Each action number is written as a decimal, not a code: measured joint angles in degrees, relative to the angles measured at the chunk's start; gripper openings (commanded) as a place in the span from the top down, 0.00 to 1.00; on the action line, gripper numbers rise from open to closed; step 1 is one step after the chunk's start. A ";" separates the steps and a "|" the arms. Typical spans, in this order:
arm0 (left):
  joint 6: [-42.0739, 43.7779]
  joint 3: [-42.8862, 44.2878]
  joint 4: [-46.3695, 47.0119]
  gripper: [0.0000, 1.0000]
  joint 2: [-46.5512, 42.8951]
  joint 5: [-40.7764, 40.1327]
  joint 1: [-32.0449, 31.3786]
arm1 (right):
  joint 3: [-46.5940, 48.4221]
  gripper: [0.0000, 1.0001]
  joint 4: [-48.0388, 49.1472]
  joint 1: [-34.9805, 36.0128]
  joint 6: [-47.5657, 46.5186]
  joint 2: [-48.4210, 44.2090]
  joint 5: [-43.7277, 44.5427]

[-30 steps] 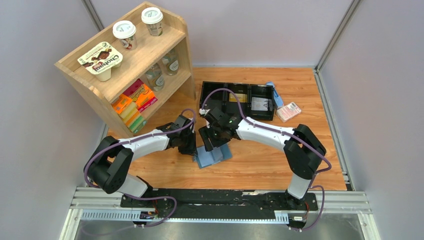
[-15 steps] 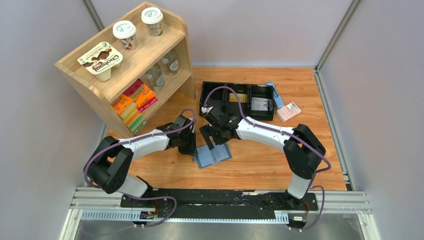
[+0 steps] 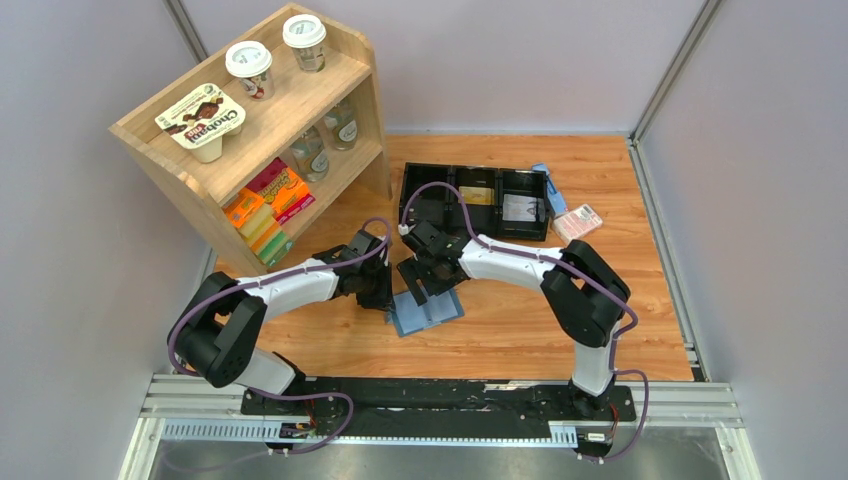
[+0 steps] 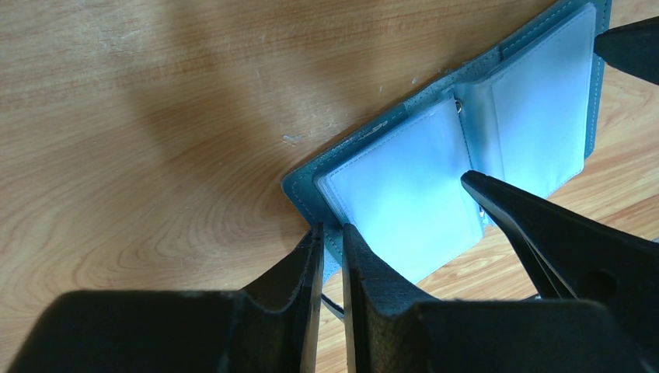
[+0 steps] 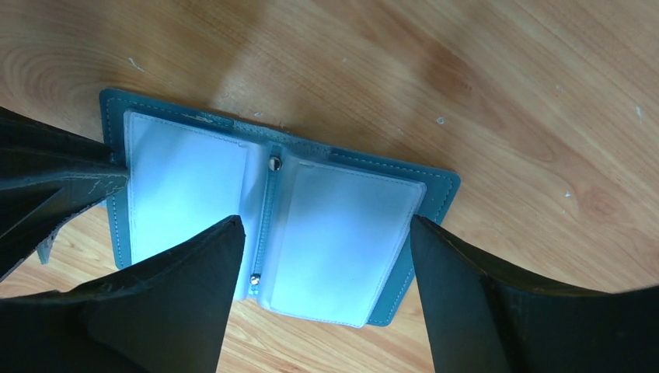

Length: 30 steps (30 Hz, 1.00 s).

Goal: Take the credit cards out of the card holder
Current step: Remove the credit card from the card holder.

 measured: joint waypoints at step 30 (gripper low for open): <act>0.00 0.00 -0.02 0.78 0.00 0.00 0.00 | -0.28 0.35 3.23 -0.39 1.11 -0.44 -12.48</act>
